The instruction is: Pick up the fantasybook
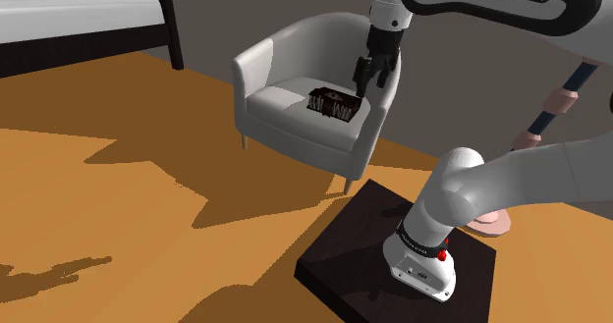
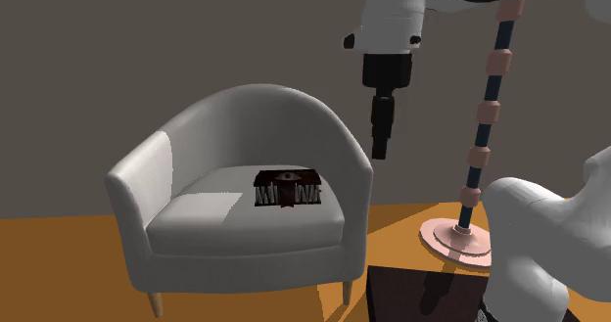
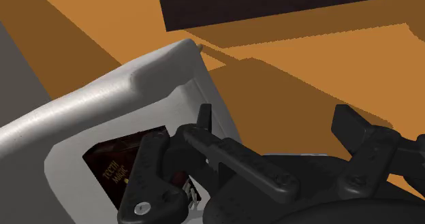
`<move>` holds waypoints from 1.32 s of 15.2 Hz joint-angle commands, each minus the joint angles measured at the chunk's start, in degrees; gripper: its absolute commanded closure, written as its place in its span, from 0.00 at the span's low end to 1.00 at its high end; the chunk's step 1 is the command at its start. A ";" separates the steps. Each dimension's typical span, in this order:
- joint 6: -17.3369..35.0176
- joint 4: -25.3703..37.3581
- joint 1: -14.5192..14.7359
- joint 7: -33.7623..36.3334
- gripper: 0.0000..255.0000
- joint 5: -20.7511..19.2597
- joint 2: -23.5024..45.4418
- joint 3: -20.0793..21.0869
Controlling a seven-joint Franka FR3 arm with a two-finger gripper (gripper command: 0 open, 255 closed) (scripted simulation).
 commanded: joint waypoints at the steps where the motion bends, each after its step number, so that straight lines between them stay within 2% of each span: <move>1: 0.00 0.00 0.00 0.00 0.00 0.00 0.00 0.00; 11: 10.38 9.97 -8.30 27.74 0.00 2.84 22.66 5.59; 20: 14.07 23.81 -13.95 50.05 0.00 2.20 41.87 5.44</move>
